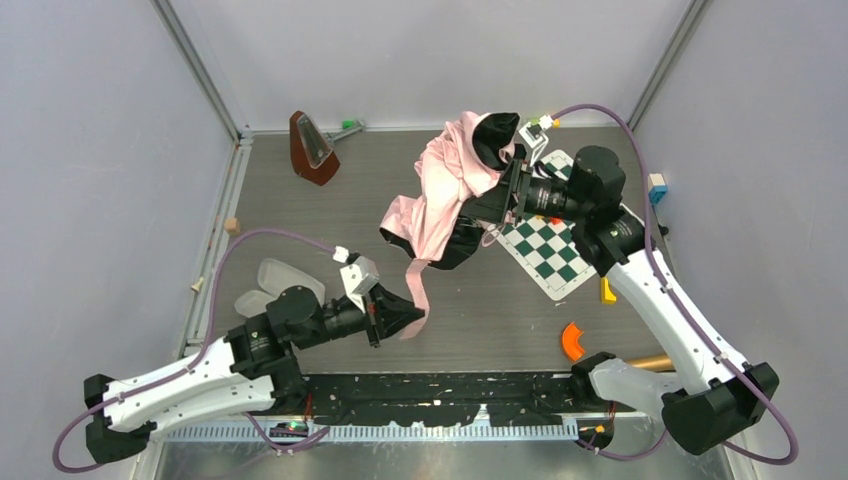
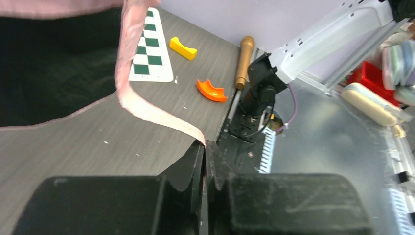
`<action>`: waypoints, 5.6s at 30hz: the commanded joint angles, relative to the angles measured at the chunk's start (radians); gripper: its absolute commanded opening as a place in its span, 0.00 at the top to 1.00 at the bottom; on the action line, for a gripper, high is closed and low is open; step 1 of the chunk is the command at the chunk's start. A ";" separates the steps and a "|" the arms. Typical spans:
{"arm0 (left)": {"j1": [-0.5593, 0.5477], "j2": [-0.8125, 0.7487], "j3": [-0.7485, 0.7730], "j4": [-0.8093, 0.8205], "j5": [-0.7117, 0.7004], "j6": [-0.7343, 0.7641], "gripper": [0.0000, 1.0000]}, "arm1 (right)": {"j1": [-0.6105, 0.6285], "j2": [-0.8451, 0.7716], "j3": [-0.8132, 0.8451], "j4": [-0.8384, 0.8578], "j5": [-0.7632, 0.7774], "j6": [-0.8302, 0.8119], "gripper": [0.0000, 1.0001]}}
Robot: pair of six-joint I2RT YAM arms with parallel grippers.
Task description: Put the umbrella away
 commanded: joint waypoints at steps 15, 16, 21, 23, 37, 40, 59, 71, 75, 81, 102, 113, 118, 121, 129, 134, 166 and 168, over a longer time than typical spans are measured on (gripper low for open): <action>0.009 -0.051 0.234 -0.324 -0.435 -0.591 0.01 | -0.015 -0.096 0.116 -0.174 -0.003 -0.167 0.95; 0.012 -0.029 0.264 -0.346 -0.431 -0.628 0.01 | -0.015 -0.095 0.115 -0.180 -0.001 -0.180 0.95; 0.049 0.121 0.373 -0.307 -0.331 -0.814 0.01 | -0.015 -0.095 0.090 -0.193 0.011 -0.195 0.95; 0.097 0.192 0.390 -0.310 -0.271 -0.988 0.01 | -0.015 -0.096 0.081 -0.191 0.016 -0.193 0.95; 0.266 0.419 0.449 0.010 -0.127 -1.138 0.01 | -0.015 -0.121 -0.009 -0.112 -0.045 -0.105 0.95; 0.291 0.433 0.466 0.021 -0.116 -1.120 0.01 | -0.015 -0.121 -0.049 -0.064 -0.082 -0.032 0.95; 0.362 0.605 0.552 0.140 0.117 -1.110 0.01 | 0.052 0.040 -0.375 1.216 -0.178 1.185 0.95; 0.443 0.573 0.491 0.152 0.171 -1.110 1.00 | 0.103 -0.010 -0.337 0.742 -0.210 0.863 0.47; 0.472 0.493 0.450 0.018 0.085 -1.112 1.00 | 0.060 -0.050 -0.115 -0.037 -0.133 0.269 0.17; 0.485 0.424 0.424 -0.200 -0.005 -1.180 1.00 | 0.093 0.010 0.223 -0.787 0.275 -0.352 0.07; 0.481 0.569 0.582 -0.593 0.079 -1.319 1.00 | 0.763 0.104 0.318 -0.603 1.003 -0.703 0.01; 0.467 0.660 0.661 -0.704 0.154 -1.297 1.00 | 0.807 0.232 0.227 -0.561 1.103 -0.795 0.05; 0.462 0.681 0.685 -0.750 0.184 -1.265 1.00 | 0.807 0.255 0.173 -0.545 1.193 -0.792 0.16; 0.459 0.678 0.679 -0.780 0.197 -1.250 1.00 | 0.799 0.248 0.132 -0.515 1.196 -0.761 0.72; 0.457 0.650 0.580 -0.730 0.266 -1.221 0.51 | 0.707 0.063 -0.068 -0.279 1.050 -0.546 0.95; 0.458 0.633 0.536 -0.752 0.294 -1.200 0.25 | 0.646 -0.020 -0.151 -0.145 0.961 -0.443 0.95; 0.488 0.705 0.388 -0.583 0.366 -1.068 0.35 | 0.362 -0.092 -0.407 0.435 0.315 0.225 0.95; 0.498 0.720 0.337 -0.550 0.307 -1.069 0.68 | 0.349 -0.077 -0.482 0.432 0.327 0.175 0.95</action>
